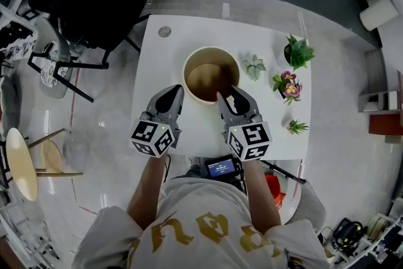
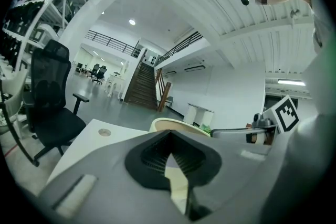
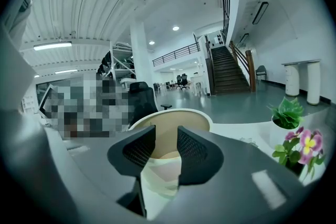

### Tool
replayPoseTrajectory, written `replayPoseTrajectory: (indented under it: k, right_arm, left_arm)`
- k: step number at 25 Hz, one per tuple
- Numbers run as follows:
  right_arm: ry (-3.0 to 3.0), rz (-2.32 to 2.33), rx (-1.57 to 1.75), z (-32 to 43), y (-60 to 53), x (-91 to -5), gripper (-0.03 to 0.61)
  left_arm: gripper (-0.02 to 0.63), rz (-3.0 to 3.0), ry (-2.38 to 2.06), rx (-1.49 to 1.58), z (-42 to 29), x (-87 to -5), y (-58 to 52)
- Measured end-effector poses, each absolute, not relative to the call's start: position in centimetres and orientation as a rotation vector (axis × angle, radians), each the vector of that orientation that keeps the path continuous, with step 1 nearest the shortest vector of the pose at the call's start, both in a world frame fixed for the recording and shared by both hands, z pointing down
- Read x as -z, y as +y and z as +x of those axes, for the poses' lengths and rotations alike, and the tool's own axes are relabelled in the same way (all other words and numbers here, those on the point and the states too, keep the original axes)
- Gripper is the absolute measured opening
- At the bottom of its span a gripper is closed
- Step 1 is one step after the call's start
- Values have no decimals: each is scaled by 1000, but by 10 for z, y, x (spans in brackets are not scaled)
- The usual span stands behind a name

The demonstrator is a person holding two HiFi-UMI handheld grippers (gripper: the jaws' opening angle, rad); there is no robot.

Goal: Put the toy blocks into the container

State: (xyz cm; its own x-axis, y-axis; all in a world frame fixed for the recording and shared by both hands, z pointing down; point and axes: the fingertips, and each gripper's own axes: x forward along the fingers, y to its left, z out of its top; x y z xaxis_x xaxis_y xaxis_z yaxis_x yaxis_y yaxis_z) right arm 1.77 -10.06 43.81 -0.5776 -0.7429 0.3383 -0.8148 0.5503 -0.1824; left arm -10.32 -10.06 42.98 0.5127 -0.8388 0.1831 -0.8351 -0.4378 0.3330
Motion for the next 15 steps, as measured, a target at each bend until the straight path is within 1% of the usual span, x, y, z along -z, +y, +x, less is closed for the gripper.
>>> replayPoseTrajectory:
  k: [15]
  right_arm:
    - [-2537, 1352, -464, 27, -91, -438, 143]
  left_arm:
    - [0, 2384, -1384, 9, -101, -429, -90]
